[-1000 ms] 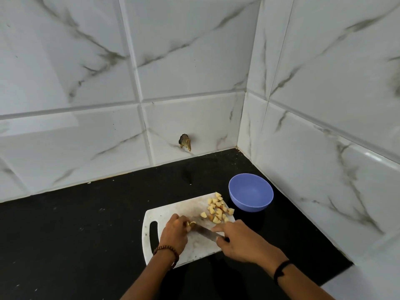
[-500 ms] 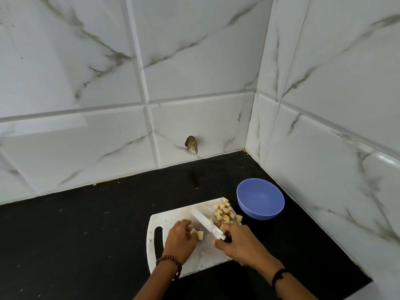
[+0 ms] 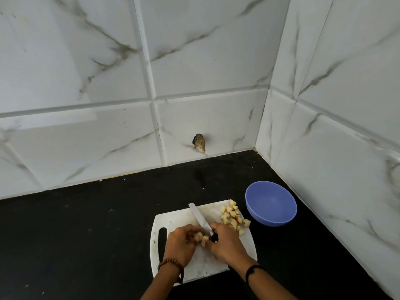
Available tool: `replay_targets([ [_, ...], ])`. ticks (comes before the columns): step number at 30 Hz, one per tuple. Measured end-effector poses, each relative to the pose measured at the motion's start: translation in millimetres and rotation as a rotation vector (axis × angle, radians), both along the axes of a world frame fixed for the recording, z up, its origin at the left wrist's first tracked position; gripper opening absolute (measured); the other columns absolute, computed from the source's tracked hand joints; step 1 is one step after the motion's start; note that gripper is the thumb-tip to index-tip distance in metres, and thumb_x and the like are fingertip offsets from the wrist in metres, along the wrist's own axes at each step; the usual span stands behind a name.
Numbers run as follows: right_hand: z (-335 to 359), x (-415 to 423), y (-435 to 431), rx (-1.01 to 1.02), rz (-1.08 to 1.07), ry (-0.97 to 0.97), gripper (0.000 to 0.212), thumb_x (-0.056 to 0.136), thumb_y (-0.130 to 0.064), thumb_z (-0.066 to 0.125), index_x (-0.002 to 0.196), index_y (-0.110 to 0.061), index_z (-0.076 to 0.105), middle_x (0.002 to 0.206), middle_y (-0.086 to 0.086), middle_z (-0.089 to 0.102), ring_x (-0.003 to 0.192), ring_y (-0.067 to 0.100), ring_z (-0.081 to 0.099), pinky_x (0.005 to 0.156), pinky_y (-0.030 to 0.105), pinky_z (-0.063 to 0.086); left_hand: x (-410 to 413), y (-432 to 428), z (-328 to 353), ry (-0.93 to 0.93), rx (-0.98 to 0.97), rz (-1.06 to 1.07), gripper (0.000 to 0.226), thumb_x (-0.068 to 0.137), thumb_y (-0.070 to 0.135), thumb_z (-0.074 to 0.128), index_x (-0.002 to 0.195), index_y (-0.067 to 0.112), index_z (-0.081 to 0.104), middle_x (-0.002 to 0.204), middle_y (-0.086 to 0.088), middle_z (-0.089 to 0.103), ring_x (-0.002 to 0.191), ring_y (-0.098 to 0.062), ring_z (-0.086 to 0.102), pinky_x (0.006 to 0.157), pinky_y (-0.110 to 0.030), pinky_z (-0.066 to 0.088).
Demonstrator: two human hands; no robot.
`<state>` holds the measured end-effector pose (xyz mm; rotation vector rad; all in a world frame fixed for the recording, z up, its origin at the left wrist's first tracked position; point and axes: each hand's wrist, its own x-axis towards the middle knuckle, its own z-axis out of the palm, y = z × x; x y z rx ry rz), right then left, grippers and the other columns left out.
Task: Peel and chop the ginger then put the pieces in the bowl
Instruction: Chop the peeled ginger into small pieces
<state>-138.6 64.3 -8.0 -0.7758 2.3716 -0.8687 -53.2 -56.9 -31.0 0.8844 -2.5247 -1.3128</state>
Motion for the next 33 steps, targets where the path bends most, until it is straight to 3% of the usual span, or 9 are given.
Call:
replay_targets([
  [2,-2,-3,-1,-0.009,0.013,0.022,0.024,0.089,-0.040,0.068,0.110,-0.028,0.067,0.102,-0.012,0.065,0.093,0.003,0.057,0.067,0.009,0.039,1,-1,-1,0.002,0.025,0.000,0.024,0.085,0.010,0.068,0.096,0.032,0.071,0.086,0.016,0.071,0.085,0.007,0.064,0.082,-0.011,0.052],
  [6,-2,-4,-2,-0.016,0.025,0.012,0.024,0.090,-0.042,0.066,0.108,-0.027,0.068,0.093,-0.015,0.062,0.086,-0.001,0.055,0.064,0.009,0.039,2,1,-1,0.026,0.035,0.032,0.017,0.087,0.018,0.068,0.093,0.033,0.071,0.085,0.018,0.071,0.083,0.010,0.064,0.075,-0.005,0.048],
  [11,-4,-9,2,0.002,-0.008,-0.010,0.024,0.091,-0.043,0.064,0.107,-0.025,0.066,0.096,-0.013,0.064,0.085,0.001,0.058,0.067,0.012,0.044,-1,8,0,0.024,-0.012,0.029,0.014,0.088,0.023,0.066,0.094,0.035,0.069,0.088,0.020,0.070,0.084,0.007,0.063,0.082,-0.013,0.052],
  [16,-3,-13,8,0.039,-0.037,-0.026,0.026,0.090,-0.044,0.064,0.110,-0.026,0.064,0.099,-0.011,0.064,0.088,0.003,0.058,0.066,0.014,0.041,-7,17,5,0.012,-0.210,0.008,0.019,0.091,0.024,0.060,0.102,0.038,0.067,0.104,0.021,0.059,0.099,0.001,0.055,0.080,-0.014,0.048],
  [21,-6,-17,4,0.010,-0.107,-0.020,0.016,0.092,-0.040,0.064,0.084,-0.033,0.052,0.081,-0.013,0.057,0.073,-0.001,0.055,0.057,0.013,0.042,-7,20,7,-0.044,-0.492,-0.116,0.028,0.092,0.038,0.052,0.118,0.043,0.059,0.123,0.030,0.043,0.120,0.004,0.032,0.093,-0.012,0.025],
  [24,-9,-15,3,0.004,-0.173,-0.016,0.015,0.095,-0.037,0.061,0.103,-0.026,0.058,0.088,-0.013,0.052,0.081,0.003,0.057,0.067,0.015,0.051,-8,22,3,-0.056,-0.496,-0.141,0.032,0.090,0.046,0.051,0.121,0.043,0.057,0.125,0.030,0.048,0.121,0.006,0.030,0.092,-0.013,0.021],
  [27,-8,-11,4,0.031,-0.187,0.019,0.025,0.099,-0.038,0.053,0.117,-0.020,0.055,0.097,-0.010,0.044,0.085,0.002,0.050,0.059,0.010,0.040,-11,22,1,-0.062,-0.511,-0.151,0.032,0.091,0.048,0.051,0.121,0.041,0.058,0.123,0.028,0.052,0.122,0.004,0.032,0.092,-0.015,0.019],
  [30,-5,-12,6,0.017,-0.167,0.029,0.024,0.101,-0.037,0.049,0.116,-0.020,0.054,0.099,-0.009,0.047,0.084,0.002,0.049,0.057,0.009,0.037,-16,21,0,-0.076,-0.533,-0.154,0.028,0.093,0.048,0.049,0.118,0.042,0.060,0.121,0.028,0.055,0.122,0.003,0.032,0.092,-0.015,0.018],
  [33,-6,-12,12,-0.014,-0.174,0.038,0.018,0.102,-0.036,0.047,0.113,-0.023,0.054,0.102,-0.007,0.059,0.090,0.004,0.057,0.075,0.017,0.050,-21,21,0,-0.071,-0.547,-0.141,0.030,0.092,0.052,0.047,0.115,0.042,0.063,0.117,0.027,0.058,0.121,0.002,0.034,0.092,-0.015,0.018],
])
